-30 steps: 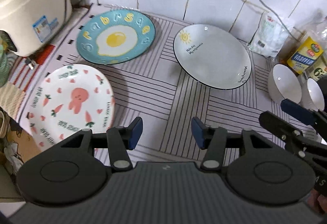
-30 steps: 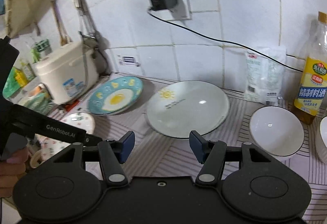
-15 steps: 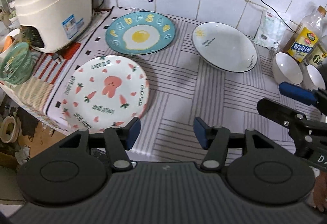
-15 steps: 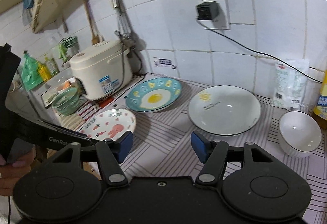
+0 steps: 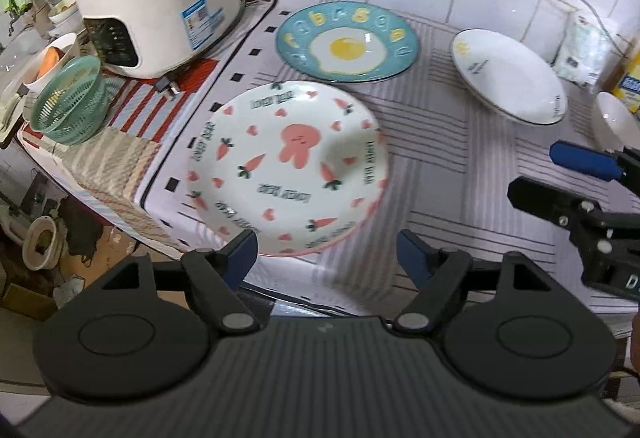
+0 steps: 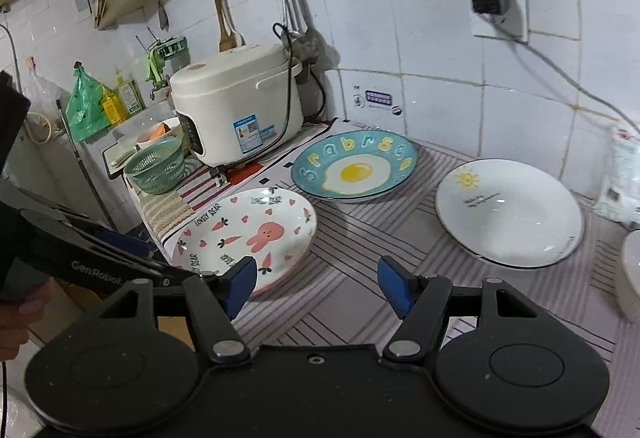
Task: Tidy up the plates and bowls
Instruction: 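Move the right gripper to the pink bunny plate and grasp its rim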
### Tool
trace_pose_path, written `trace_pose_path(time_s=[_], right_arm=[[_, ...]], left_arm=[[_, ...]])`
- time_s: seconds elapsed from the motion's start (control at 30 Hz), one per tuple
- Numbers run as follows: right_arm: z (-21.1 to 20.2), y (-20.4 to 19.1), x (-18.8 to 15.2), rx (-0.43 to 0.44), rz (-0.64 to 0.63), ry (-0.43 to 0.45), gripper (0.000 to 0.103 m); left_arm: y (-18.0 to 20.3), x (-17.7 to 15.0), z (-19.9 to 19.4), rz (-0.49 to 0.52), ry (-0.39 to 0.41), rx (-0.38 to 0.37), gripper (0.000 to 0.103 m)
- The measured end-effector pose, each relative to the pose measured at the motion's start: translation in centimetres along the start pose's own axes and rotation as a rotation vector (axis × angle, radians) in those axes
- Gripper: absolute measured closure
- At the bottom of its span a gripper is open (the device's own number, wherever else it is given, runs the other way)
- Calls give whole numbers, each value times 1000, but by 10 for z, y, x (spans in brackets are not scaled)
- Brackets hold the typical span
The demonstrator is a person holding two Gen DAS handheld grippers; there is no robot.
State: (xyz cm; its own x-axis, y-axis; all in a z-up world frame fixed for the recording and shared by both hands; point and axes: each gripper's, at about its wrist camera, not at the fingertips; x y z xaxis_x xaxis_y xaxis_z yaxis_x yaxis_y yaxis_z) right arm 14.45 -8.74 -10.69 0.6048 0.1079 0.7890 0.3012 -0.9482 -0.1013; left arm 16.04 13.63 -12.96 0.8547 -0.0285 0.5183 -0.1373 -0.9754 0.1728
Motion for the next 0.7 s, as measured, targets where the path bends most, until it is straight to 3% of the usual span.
trace_pose_path(time_s=[0.37, 0.7], right_arm=[[66, -10, -8, 57, 4, -9, 28], [120, -14, -17, 100, 45, -106, 28]], left_arm=[[-41, -4, 33, -7, 4, 75, 20], [-78, -2, 64, -21, -23, 97, 20]])
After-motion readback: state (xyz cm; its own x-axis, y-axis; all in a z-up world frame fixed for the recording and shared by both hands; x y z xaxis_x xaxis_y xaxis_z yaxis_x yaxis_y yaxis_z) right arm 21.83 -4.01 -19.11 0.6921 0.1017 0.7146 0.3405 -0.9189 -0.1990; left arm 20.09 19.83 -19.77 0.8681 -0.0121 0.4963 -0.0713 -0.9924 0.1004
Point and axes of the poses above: each gripper's, at about its wrist camera, not at the fingertips, and z roughly the way its jaws point, y to its right, x to its top, and after that the axes turned 12 degrees about -x, right-handed
